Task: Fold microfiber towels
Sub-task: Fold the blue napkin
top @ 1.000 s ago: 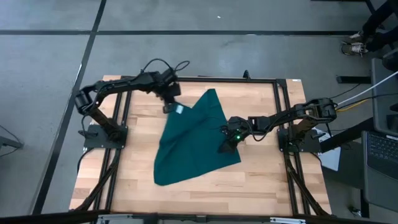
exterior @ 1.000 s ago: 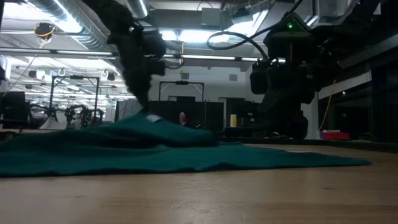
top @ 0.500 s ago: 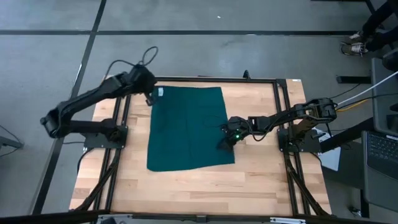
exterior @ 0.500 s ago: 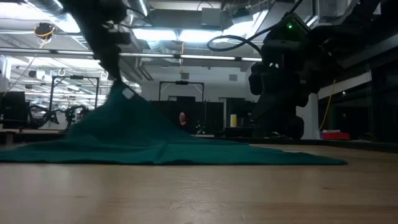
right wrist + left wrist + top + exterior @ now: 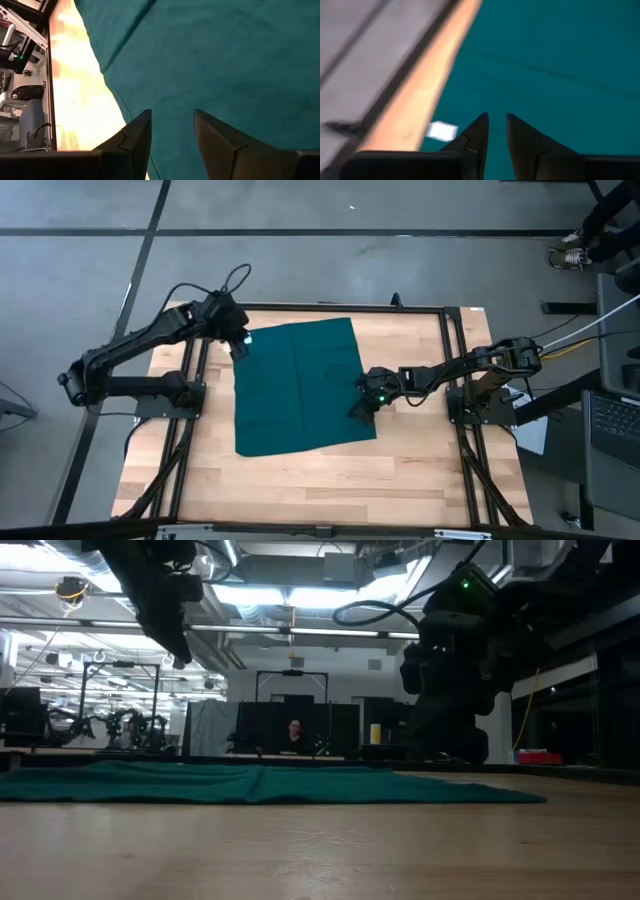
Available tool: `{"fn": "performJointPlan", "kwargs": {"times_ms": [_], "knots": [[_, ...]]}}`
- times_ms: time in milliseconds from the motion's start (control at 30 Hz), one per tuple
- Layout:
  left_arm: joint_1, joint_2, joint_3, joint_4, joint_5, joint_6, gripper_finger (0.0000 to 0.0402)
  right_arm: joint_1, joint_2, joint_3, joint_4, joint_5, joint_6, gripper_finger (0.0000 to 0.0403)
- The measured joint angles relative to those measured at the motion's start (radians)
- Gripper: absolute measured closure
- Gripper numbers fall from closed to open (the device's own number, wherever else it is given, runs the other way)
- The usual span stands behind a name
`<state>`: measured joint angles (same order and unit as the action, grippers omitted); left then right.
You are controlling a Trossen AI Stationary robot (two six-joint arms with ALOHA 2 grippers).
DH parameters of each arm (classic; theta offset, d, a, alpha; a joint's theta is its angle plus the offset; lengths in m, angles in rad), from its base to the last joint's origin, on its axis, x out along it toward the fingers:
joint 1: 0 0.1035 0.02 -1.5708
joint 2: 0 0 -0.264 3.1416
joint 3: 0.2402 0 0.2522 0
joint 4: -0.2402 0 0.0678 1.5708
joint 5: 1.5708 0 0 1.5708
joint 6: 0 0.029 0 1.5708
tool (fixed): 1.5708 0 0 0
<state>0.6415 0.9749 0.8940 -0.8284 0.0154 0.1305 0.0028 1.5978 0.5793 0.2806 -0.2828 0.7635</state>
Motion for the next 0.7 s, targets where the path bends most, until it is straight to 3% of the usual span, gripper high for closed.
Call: {"fn": "performJointPlan", "kwargs": {"times_ms": [100,300,467,600,700], "knots": [[-0.059,0.012,-0.008,-0.014,0.085,-0.048,0.0347,0.009,0.000,0.000,-0.025,0.014,-0.003,0.0255],[-0.286,0.032,-0.165,0.057,0.073,-0.240,0.0372,0.042,0.021,0.000,-0.005,0.021,-0.057,0.0272],[-0.481,-0.012,-0.268,0.264,-0.065,-0.455,0.0397,0.049,0.035,0.000,0.035,0.049,-0.064,0.0276],[-0.570,-0.017,-0.276,0.277,-0.158,-0.561,0.0398,0.053,0.044,-0.009,-0.073,0.089,-0.031,0.0269],[-0.608,-0.014,-0.276,0.282,-0.181,-0.622,0.0399,0.082,0.059,-0.051,-0.003,0.091,0.020,0.0262]]}}
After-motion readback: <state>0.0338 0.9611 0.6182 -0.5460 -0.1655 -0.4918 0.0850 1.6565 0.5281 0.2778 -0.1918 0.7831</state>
